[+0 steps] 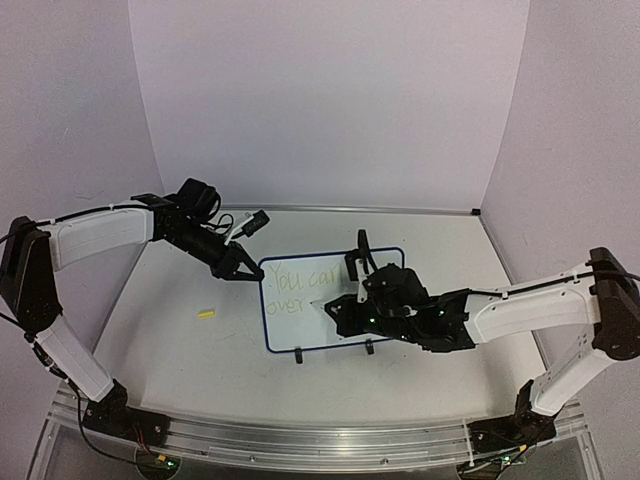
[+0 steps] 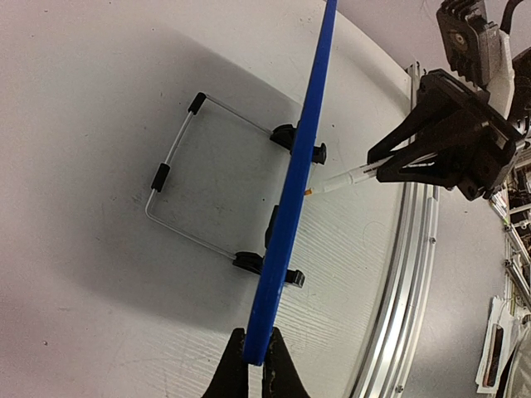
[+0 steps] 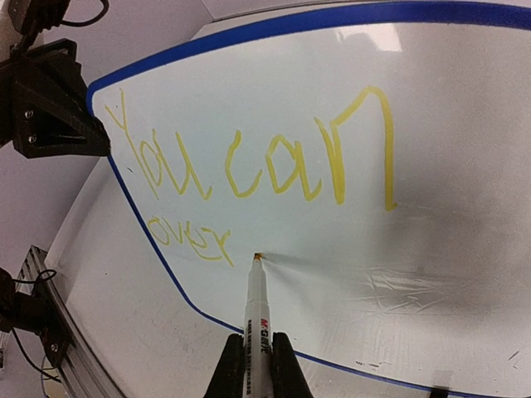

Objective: Write a sentence on the whiteboard

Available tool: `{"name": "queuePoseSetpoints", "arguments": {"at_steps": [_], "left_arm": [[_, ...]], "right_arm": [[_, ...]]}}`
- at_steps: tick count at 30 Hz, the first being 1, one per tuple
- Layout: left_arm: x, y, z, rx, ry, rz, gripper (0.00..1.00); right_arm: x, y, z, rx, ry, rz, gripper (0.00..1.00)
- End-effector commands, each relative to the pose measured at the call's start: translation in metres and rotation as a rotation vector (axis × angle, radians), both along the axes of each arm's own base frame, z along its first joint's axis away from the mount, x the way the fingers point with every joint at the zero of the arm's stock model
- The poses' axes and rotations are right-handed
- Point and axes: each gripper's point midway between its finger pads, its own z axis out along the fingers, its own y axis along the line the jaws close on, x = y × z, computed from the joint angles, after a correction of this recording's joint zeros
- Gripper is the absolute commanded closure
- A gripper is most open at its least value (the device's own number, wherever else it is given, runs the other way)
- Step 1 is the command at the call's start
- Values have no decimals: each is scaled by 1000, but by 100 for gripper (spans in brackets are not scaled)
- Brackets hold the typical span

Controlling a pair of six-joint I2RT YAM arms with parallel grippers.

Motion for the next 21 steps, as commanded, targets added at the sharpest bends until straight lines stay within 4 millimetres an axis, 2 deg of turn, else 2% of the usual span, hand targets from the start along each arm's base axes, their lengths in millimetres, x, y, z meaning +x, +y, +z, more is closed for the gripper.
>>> {"name": "queuePoseSetpoints", "arguments": {"at_steps": [1, 6, 12, 21], "left_arm": [[8, 9, -17, 95, -21, 33, 100], [8, 9, -17, 95, -20, 32, 100], [8, 9, -17, 94, -21, 32, 100], [8, 9, -16, 94, -21, 31, 100]], "right_arm": [[13, 9, 21, 52, -44, -34, 100], [13, 11, 20, 47, -47, -23, 100], [6, 16, 4, 32, -5, 16, 100], [0, 3, -10, 15, 36, -4, 100]]}}
